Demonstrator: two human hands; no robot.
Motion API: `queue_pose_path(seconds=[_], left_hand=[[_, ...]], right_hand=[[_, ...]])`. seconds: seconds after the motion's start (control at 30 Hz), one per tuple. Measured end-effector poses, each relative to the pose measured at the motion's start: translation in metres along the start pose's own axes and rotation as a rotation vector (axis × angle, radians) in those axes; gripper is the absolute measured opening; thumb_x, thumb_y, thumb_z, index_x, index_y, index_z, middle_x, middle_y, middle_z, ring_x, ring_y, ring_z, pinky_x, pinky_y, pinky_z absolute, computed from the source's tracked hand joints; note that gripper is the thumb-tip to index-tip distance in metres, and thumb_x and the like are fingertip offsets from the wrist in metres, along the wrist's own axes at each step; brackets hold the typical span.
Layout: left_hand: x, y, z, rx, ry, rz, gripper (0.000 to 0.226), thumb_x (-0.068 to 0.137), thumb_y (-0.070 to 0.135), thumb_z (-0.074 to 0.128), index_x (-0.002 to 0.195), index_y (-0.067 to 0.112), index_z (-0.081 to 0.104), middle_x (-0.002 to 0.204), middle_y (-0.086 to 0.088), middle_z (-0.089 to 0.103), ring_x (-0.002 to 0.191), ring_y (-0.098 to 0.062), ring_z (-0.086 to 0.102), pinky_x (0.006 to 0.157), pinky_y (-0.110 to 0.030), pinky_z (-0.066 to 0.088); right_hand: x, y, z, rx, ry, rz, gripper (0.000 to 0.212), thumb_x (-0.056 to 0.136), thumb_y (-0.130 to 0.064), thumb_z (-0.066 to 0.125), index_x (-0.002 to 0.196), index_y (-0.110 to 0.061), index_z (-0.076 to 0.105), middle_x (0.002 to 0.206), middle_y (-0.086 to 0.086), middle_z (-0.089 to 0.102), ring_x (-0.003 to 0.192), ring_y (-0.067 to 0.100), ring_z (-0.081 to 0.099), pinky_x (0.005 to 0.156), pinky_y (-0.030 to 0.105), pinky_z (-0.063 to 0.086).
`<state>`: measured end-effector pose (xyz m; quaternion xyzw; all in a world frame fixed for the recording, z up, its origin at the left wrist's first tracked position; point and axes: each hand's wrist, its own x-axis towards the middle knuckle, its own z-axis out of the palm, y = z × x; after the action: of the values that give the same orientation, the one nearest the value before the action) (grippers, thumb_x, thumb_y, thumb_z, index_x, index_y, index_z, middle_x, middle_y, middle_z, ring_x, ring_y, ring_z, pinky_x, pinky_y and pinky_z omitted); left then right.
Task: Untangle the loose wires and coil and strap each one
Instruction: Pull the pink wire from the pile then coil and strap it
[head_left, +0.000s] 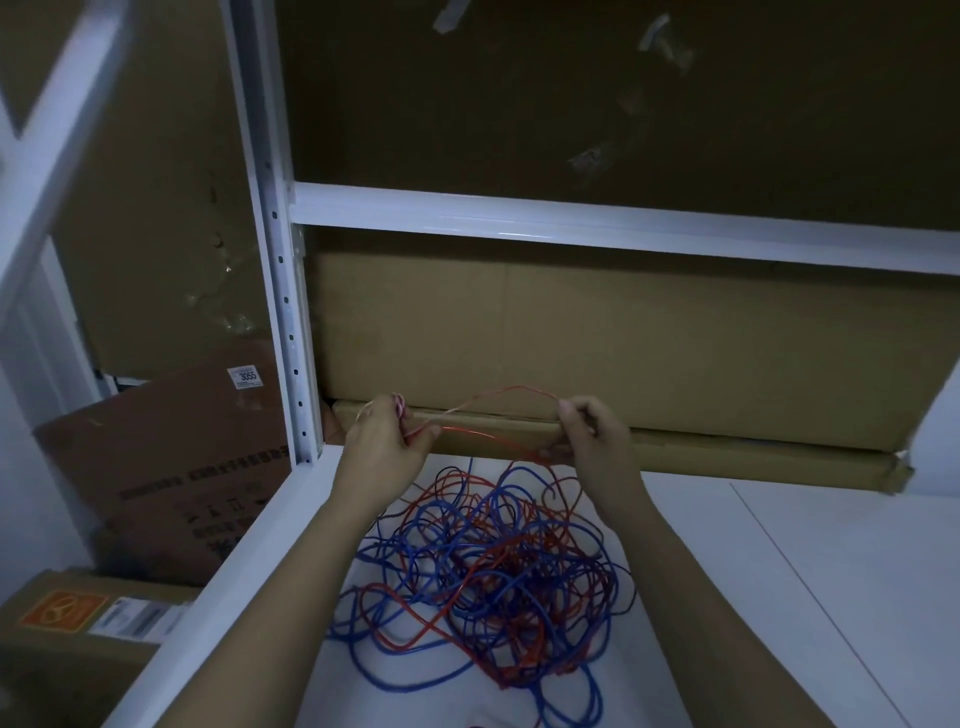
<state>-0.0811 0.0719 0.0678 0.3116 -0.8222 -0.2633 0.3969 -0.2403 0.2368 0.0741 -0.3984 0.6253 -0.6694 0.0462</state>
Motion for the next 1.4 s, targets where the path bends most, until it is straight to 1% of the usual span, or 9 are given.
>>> queue_pose_path(seconds=[0.13,0.37,0.57,0.7,0.87,0.97,1.17,1.3,1.4], left_hand=[[0.003,0.008,-0.015,0.123,-0.048,0.027,0.044,0.084,0.048,0.066,0.081,0.011,0.043,0.077,-0.004,0.048,0.070,-0.023,0.048,0.060,-0.037,0.040],[0.004,0.040,-0.046,-0.017,-0.036,0.058,0.050,0.100,0.045,0.032,0.080,0.006,0.056,0.072,-0.009,0.059,0.071,-0.028,0.055,0.062,-0.037,0.040],[-0.009,0.059,-0.070,-0.357,-0.535,0.067,0.051,0.091,0.056,0.043,0.053,0.023,0.051,0.054,0.003,0.041,0.055,-0.011,0.041,0.064,-0.027,0.034],[-0.013,0.058,-0.087,-0.971,-0.635,0.097,0.030,0.094,0.032,0.045,0.071,0.016,0.053,0.047,0.007,0.034,0.044,-0.008,0.030,0.053,-0.025,0.024],[-0.017,0.063,-0.096,-1.339,-0.561,0.120,0.026,0.091,0.025,0.045,0.081,0.010,0.064,0.061,0.001,0.051,0.060,-0.011,0.048,0.072,-0.022,0.042],[-0.016,0.070,-0.090,-1.464,-0.409,0.050,0.028,0.095,0.016,0.040,0.096,0.004,0.065,0.074,-0.003,0.063,0.069,-0.012,0.060,0.070,-0.020,0.051],[-0.016,0.073,-0.064,-0.793,-0.103,0.107,0.017,0.105,0.014,0.026,0.110,0.009,0.041,0.086,0.002,0.066,0.086,-0.012,0.062,0.092,-0.027,0.043],[-0.026,0.049,-0.050,-0.034,-0.291,0.265,0.010,0.104,0.025,0.030,0.106,0.015,0.035,0.086,0.001,0.054,0.079,-0.020,0.053,0.061,-0.022,0.035],[-0.033,0.038,-0.051,0.171,-0.416,0.273,0.020,0.103,0.032,0.034,0.092,0.016,0.041,0.077,-0.003,0.052,0.073,-0.024,0.051,0.057,-0.028,0.035]], right_hand=[[0.015,-0.018,0.004,-0.072,0.005,-0.096,0.025,0.097,-0.021,0.053,0.072,-0.020,0.058,0.052,-0.014,0.043,0.048,0.001,0.038,0.048,0.016,0.036],[0.042,-0.063,0.017,0.006,0.199,-0.197,0.020,0.097,-0.015,0.052,0.083,-0.026,0.061,0.076,-0.006,0.057,0.060,-0.003,0.044,0.057,0.005,0.037],[0.055,-0.076,0.030,0.004,0.306,-0.203,0.015,0.099,-0.017,0.048,0.088,-0.019,0.059,0.071,-0.010,0.055,0.051,-0.008,0.044,0.052,0.006,0.036],[0.056,-0.060,0.025,-0.265,0.161,-0.154,0.017,0.099,-0.028,0.050,0.089,-0.021,0.062,0.082,0.000,0.063,0.072,0.010,0.055,0.063,0.021,0.042],[0.028,-0.041,0.028,-0.469,-0.117,-0.133,0.019,0.097,-0.033,0.051,0.086,-0.026,0.065,0.075,-0.004,0.066,0.067,0.008,0.058,0.060,0.029,0.043],[-0.001,-0.029,0.039,-0.640,-0.309,-0.152,0.028,0.099,-0.033,0.049,0.114,-0.018,0.068,0.114,0.002,0.068,0.102,0.018,0.061,0.079,0.026,0.043],[-0.055,-0.024,0.054,-0.939,-0.231,-0.993,0.007,0.080,-0.016,0.074,0.086,-0.012,0.072,0.064,0.004,0.056,0.052,0.020,0.054,0.040,0.028,0.041],[-0.062,-0.026,0.047,-0.886,-0.323,-0.959,0.007,0.085,-0.009,0.069,0.092,-0.009,0.070,0.069,0.005,0.056,0.058,0.020,0.054,0.046,0.032,0.043],[-0.055,-0.033,0.031,-0.577,-0.292,-0.615,0.013,0.091,-0.008,0.060,0.097,-0.015,0.069,0.084,-0.008,0.063,0.074,0.001,0.056,0.064,0.019,0.044]])
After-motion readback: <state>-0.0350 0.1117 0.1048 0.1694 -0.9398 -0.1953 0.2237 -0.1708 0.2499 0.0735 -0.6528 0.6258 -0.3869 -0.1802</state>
